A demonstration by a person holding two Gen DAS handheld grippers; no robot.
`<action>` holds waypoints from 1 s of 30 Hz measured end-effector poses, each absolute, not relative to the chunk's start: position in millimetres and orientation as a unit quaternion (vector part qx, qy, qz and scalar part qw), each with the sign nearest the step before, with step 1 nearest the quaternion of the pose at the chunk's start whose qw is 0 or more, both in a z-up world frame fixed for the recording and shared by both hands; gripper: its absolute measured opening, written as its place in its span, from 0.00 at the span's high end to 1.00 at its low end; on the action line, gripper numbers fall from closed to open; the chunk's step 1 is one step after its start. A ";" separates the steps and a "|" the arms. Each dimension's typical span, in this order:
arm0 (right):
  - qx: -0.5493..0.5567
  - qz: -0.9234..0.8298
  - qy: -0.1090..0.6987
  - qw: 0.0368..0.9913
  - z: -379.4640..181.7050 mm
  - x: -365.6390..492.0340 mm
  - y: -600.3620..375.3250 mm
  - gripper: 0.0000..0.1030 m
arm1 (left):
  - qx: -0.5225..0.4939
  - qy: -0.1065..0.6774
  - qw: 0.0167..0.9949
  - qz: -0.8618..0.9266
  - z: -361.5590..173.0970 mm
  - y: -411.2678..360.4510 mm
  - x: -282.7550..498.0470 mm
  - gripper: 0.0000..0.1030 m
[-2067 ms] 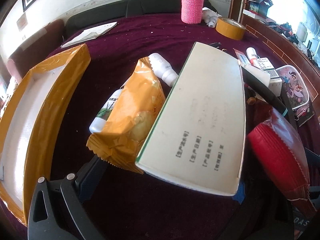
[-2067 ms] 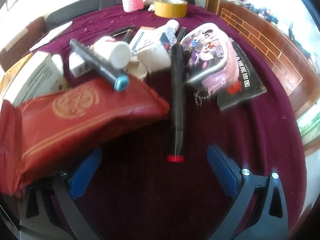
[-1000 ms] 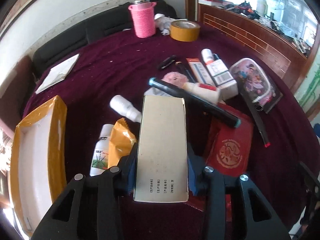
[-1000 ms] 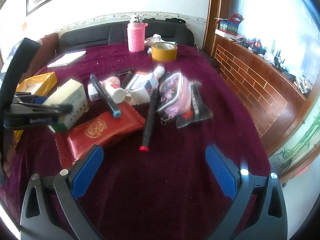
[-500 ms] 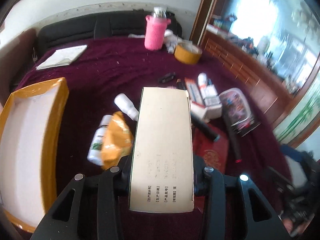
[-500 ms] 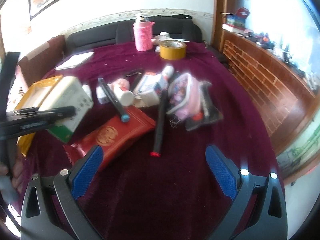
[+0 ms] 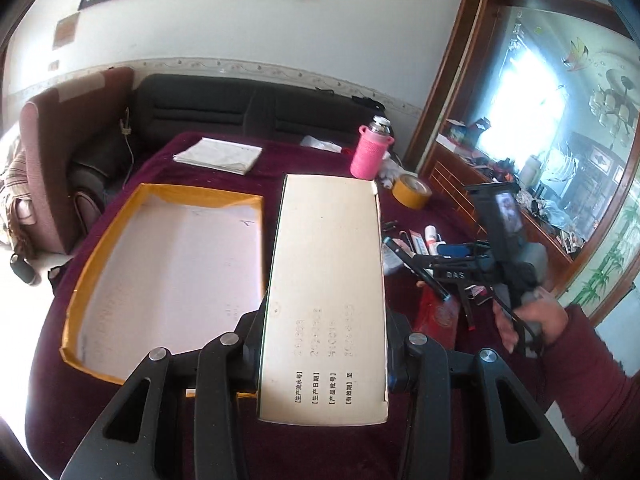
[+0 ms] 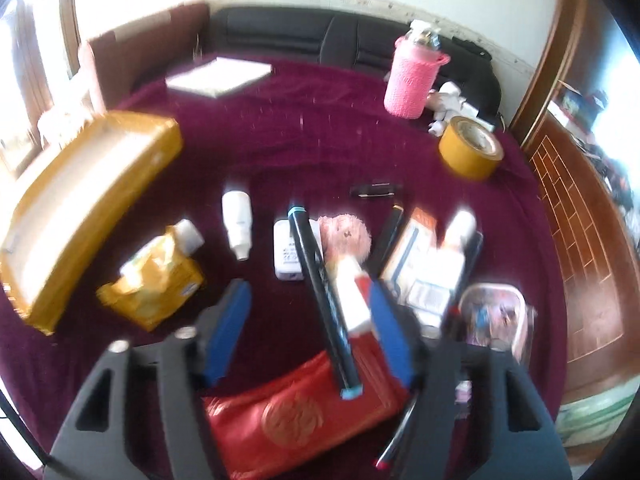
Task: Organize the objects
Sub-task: 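Carry the white box into the tray with the left gripper while the right grasps a marker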
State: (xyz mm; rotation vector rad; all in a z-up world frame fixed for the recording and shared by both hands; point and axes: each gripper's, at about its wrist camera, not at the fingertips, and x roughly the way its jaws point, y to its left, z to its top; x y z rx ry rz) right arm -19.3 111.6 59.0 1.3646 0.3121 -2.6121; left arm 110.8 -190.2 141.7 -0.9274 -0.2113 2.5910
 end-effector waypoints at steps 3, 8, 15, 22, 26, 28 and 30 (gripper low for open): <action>0.486 -0.863 0.111 0.083 41.4 -40.3 107.5 0.60 | -0.325 -0.082 0.184 0.924 141.0 -206.8 113.4 0.64; 0.520 -0.844 0.114 0.061 18.1 -57.0 107.8 0.85 | -0.332 -0.099 0.176 0.921 131.3 -224.0 105.9 0.64; 0.506 -0.858 0.009 0.087 47.2 -35.7 127.9 0.88 | -0.331 -0.102 0.171 0.922 130.0 -235.8 97.8 0.64; 0.477 -0.862 -0.025 0.170 99.1 -16.0 95.1 0.88 | -0.317 -0.053 0.151 0.935 152.0 -237.6 63.7 0.64; 0.490 -0.838 -0.069 0.231 106.9 -30.9 47.5 0.88 | -0.351 -0.038 0.133 0.926 150.0 -238.7 6.4 0.64; 0.500 -0.821 -0.099 0.256 100.9 -51.2 13.4 0.88 | -0.366 -0.030 0.115 0.923 141.0 -239.0 -19.8 0.64; 0.519 -0.804 -0.124 0.263 88.2 -75.2 -17.1 0.88 | -0.384 -0.017 0.090 0.919 125.4 -239.0 -47.4 0.64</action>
